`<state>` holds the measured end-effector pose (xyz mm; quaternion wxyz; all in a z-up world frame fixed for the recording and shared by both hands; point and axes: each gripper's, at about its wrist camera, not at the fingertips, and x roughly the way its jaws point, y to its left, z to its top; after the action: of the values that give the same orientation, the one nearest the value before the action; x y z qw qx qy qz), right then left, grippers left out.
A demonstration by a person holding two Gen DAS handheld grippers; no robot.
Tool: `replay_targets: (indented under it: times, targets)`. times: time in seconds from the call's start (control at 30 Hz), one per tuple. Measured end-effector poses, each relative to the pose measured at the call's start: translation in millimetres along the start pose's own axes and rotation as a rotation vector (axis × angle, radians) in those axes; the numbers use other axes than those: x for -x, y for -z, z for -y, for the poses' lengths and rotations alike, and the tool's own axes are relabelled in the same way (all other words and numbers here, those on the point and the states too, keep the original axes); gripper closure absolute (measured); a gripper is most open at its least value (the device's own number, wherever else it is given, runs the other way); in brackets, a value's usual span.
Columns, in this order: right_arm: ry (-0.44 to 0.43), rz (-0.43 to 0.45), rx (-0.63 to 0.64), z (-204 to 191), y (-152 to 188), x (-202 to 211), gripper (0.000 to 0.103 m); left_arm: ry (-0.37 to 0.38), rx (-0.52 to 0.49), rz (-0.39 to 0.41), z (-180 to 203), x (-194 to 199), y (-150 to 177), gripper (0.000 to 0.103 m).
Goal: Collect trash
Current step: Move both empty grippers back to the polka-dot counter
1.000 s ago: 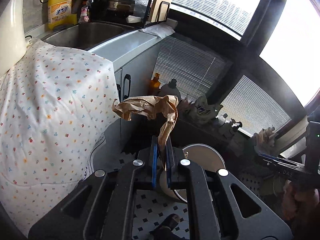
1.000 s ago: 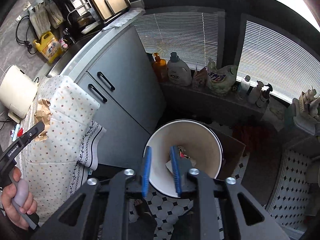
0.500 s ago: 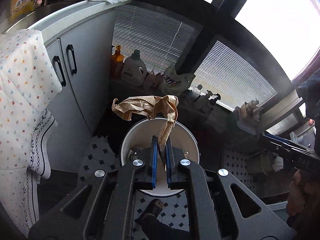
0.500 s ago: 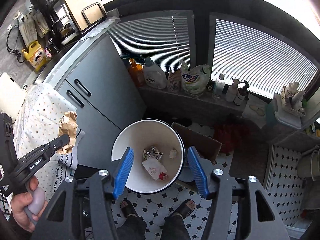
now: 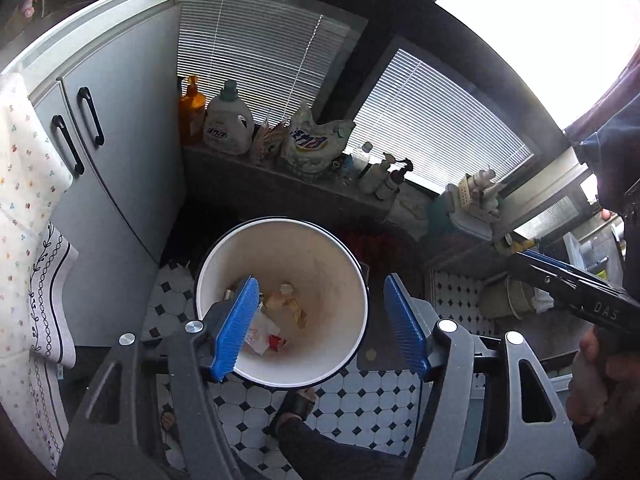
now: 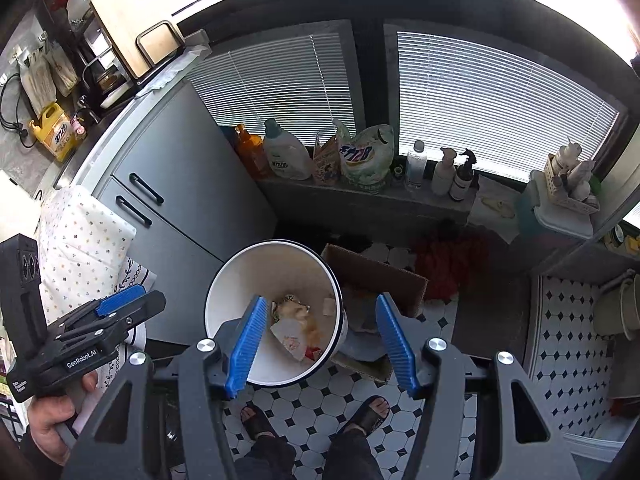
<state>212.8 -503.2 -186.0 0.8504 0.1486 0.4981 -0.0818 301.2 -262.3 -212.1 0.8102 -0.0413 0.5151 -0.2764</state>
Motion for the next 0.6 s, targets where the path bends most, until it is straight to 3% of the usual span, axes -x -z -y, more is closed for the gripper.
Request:
replay_targets:
  times: [0.1,0.27,0.43,0.6]
  targets:
    - [-0.017,-0.002,0.012,-13,-3,-2,0.045,-0.03,0.025,0.022,-16,13,-6,0.034]
    - [-0.051,0.013,0.044,-52,-10,-4,0.033,-0.099,0.047,0.089,-48,52,-12,0.022]
    - [-0.104,0.044,0.097,-108,-17,-2,0.015,-0.189,0.089,0.145,-88,99,-8,0.011]
    - [-0.167,0.063,0.167,-172,-20,0,0.008,-0.27,0.165,0.197,-136,148,6,0.009]
